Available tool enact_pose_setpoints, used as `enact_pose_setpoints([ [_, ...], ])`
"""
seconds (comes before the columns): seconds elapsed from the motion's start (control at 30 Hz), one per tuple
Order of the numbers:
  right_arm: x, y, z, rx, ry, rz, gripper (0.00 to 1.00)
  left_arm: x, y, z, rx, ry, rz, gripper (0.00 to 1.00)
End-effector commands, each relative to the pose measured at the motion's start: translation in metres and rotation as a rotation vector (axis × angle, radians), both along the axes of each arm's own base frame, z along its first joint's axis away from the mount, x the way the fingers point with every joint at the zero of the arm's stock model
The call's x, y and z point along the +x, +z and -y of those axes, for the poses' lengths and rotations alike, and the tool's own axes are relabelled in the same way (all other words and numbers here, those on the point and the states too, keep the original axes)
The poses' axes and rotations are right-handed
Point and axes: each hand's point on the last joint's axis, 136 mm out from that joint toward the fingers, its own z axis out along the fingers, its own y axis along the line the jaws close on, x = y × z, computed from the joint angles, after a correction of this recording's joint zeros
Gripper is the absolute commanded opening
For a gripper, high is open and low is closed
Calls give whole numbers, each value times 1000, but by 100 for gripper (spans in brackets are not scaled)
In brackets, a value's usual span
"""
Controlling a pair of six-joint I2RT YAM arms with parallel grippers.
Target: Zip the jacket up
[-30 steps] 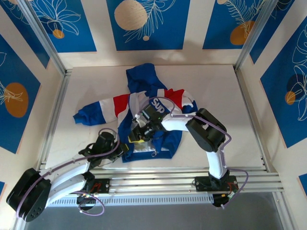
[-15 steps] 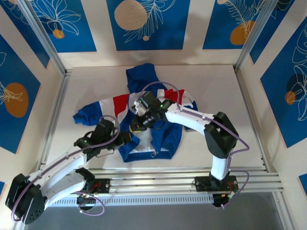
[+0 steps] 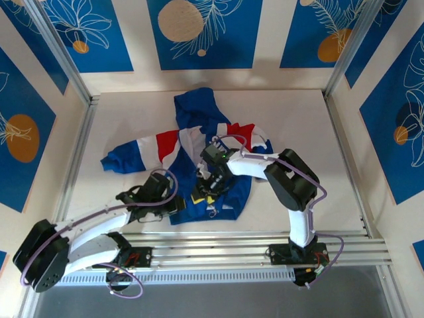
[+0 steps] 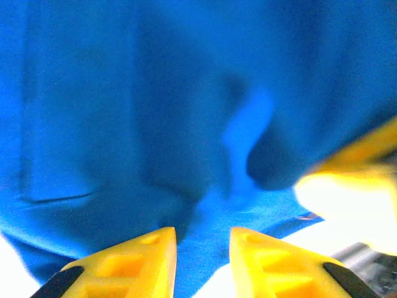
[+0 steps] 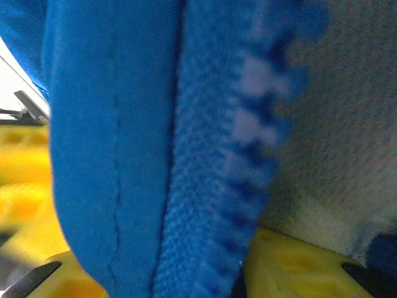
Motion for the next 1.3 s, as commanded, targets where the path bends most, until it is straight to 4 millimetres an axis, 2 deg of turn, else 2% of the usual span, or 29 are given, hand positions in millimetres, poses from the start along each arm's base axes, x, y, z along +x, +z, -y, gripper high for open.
enact_pose_setpoints([
  [0.0, 6, 26, -10, 166, 43, 66, 40, 2, -11, 2, -16, 27, -5, 27],
  [0.1, 2, 31, -5, 181, 72, 111, 36, 0, -17, 2, -10, 25, -21, 27],
  [0.27, 2, 39, 4, 156, 66, 186, 8, 2, -17, -1, 14, 18, -15, 26],
  [0.33, 2, 45, 5, 159, 59, 199, 1, 6, -10, 1, 3, -1, 9, 27],
  [0.43, 2, 57, 4, 166, 36, 196, 0, 13, 16, 9, -35, -73, 105, 37],
  [0.5, 1, 67, 2, 183, 20, 183, 0, 17, 37, 14, -67, -117, 187, 51],
  [0.53, 1, 72, 0, 195, 14, 183, 0, 18, 46, 16, -89, -133, 222, 55],
  [0.63, 1, 82, -6, 228, -9, 174, 0, 18, 71, 27, -187, -166, 309, 58],
  [0.8, 7, 88, -14, 282, -69, 142, 0, 8, 90, 52, -372, -220, 313, 58],
  [0.93, 12, 89, -22, 323, -96, 98, 0, 4, 92, 63, -415, -235, 283, 55],
  [1.13, 15, 84, -23, 325, -114, 78, 0, 8, 90, 61, -460, -173, 287, 41],
  [1.27, 13, 83, -23, 325, -114, 67, 0, 6, 86, 60, -455, -176, 276, 26],
])
